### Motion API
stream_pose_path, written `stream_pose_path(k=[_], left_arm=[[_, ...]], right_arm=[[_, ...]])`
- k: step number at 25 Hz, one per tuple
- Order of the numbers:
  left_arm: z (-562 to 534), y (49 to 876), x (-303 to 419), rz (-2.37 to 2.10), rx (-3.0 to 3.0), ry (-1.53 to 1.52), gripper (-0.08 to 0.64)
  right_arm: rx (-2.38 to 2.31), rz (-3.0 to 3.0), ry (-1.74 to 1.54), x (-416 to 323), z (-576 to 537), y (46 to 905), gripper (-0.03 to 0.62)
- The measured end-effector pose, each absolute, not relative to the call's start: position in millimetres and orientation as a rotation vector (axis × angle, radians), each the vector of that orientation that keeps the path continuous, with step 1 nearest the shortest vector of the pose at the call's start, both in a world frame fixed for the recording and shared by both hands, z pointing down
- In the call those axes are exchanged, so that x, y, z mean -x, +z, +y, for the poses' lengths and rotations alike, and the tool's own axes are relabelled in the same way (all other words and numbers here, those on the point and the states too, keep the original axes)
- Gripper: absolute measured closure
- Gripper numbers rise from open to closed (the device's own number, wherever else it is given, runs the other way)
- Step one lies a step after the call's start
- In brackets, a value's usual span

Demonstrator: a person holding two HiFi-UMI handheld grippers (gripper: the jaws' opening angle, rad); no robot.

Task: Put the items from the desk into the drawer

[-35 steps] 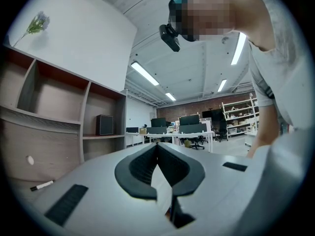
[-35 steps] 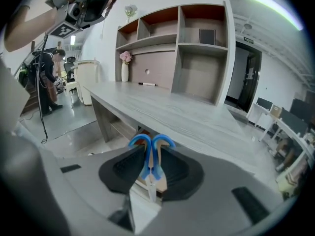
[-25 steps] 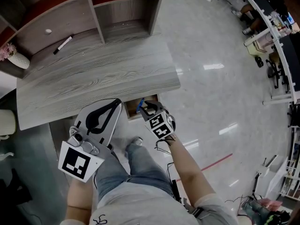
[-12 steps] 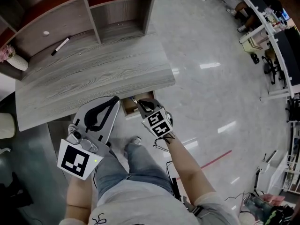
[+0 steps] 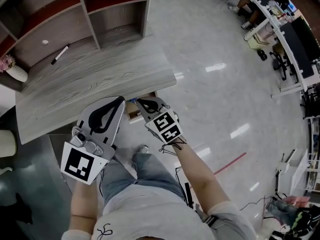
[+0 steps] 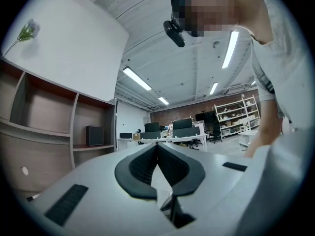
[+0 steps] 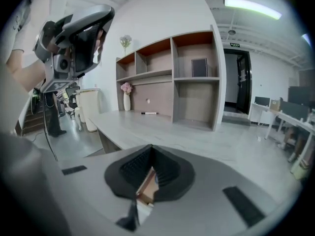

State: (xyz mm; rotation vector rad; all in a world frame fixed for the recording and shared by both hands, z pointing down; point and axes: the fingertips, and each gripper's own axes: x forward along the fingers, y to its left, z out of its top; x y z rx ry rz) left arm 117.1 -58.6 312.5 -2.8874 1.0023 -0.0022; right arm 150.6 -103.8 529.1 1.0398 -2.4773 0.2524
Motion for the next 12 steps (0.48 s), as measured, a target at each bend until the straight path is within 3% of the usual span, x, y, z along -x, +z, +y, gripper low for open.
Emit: stream_pose_path(k=[12], left_arm=[[-38.0,288.3,-134.9,0.893,2.876,0.042,0.549]], right_arm=[[-1.2,-2.683,0.093,-147.3,-81.7,413.3,0.584]])
